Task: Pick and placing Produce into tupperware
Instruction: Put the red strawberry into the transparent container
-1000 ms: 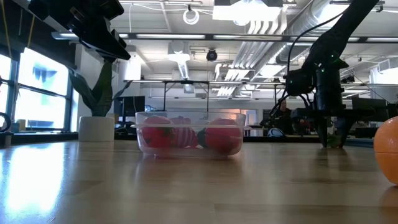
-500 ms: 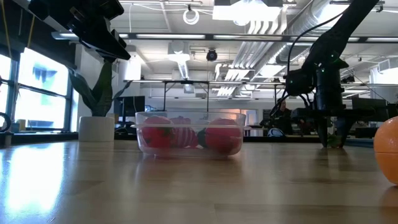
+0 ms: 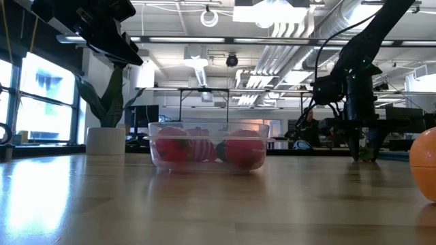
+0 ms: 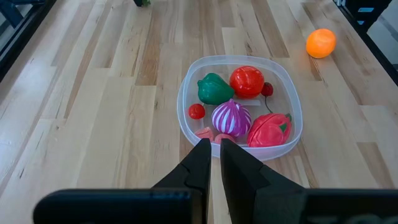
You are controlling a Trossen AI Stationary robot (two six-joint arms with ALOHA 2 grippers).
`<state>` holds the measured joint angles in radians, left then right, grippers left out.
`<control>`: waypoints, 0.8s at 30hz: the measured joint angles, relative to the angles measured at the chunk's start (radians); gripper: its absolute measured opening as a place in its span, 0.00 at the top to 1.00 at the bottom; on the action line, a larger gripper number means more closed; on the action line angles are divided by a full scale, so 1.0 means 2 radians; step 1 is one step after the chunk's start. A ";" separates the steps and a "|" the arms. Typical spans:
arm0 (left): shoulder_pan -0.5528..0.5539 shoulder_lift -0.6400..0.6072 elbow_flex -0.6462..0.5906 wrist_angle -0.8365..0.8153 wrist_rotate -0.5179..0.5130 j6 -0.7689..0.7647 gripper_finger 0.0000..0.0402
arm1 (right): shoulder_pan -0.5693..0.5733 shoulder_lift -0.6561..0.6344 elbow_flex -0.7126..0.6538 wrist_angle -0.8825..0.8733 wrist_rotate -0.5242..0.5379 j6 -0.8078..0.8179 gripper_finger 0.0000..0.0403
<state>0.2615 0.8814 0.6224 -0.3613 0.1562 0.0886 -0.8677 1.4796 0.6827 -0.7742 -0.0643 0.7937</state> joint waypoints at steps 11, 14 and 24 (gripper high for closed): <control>0.000 0.000 0.000 0.000 0.000 0.000 0.94 | 0.006 -0.035 0.034 -0.042 -0.016 -0.034 0.65; 0.000 0.000 0.000 0.000 0.000 0.000 0.94 | 0.022 -0.057 0.063 -0.056 -0.023 -0.056 0.65; 0.000 0.000 0.000 0.000 0.000 0.000 0.94 | 0.168 -0.093 0.178 -0.020 -0.099 -0.089 0.65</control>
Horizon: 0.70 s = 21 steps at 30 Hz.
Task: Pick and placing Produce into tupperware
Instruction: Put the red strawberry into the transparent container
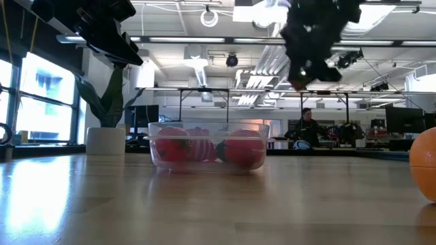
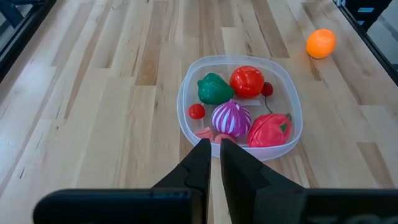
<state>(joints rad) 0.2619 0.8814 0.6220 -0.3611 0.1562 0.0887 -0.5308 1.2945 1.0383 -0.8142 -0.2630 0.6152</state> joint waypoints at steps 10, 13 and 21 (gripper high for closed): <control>0.000 0.000 0.000 0.000 0.000 0.000 0.94 | 0.185 0.040 0.071 0.157 0.086 -0.094 0.65; 0.000 0.000 0.000 0.000 0.000 0.000 0.94 | 0.215 0.072 0.087 0.163 0.121 -0.106 0.65; 0.000 0.000 0.000 0.000 0.000 0.000 0.94 | 0.252 0.197 0.140 0.163 0.115 -0.163 0.65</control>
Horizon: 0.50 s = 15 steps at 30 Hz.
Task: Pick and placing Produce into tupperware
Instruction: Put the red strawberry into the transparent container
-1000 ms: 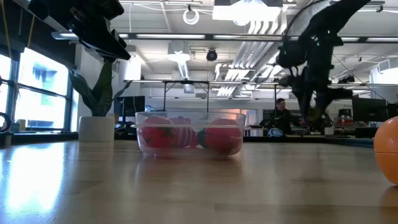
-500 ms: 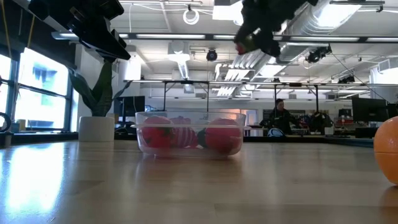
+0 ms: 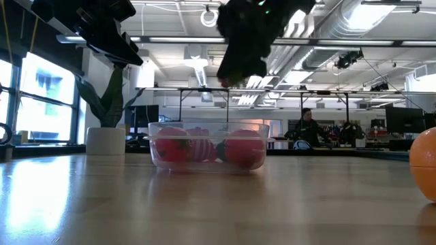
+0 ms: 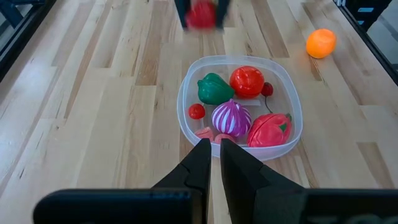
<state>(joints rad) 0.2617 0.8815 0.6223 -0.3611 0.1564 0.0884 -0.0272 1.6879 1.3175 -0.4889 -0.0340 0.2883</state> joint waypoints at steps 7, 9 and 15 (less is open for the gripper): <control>0.000 0.000 0.000 0.000 0.000 0.000 0.94 | 0.028 0.080 0.028 0.000 -0.005 -0.030 0.65; 0.000 0.000 0.000 0.000 0.000 0.000 0.94 | 0.037 0.091 0.028 0.000 0.001 -0.032 0.65; 0.000 0.000 0.000 0.000 0.000 0.000 0.94 | 0.056 0.115 0.028 0.004 0.021 -0.035 0.65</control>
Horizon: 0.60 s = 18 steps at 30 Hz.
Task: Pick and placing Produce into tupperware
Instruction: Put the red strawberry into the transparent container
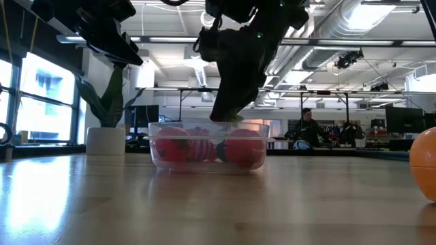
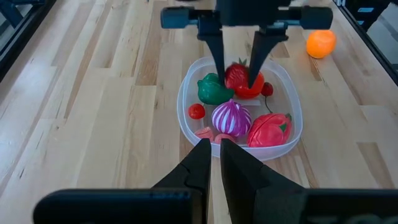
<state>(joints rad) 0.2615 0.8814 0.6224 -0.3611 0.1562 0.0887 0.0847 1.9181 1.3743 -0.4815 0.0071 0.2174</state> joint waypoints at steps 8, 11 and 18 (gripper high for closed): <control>0.000 0.000 0.000 0.000 0.000 0.000 0.94 | 0.017 0.020 0.000 0.008 0.011 -0.014 0.65; 0.000 0.000 0.000 0.000 0.000 0.000 0.94 | 0.019 0.021 0.000 0.009 0.011 -0.019 0.65; 0.000 0.000 0.000 0.000 0.000 0.000 0.94 | 0.021 0.023 0.000 0.012 0.012 -0.021 0.65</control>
<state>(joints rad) 0.2615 0.8814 0.6224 -0.3611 0.1562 0.0883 0.1272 1.9648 1.3735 -0.4582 0.0303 0.1749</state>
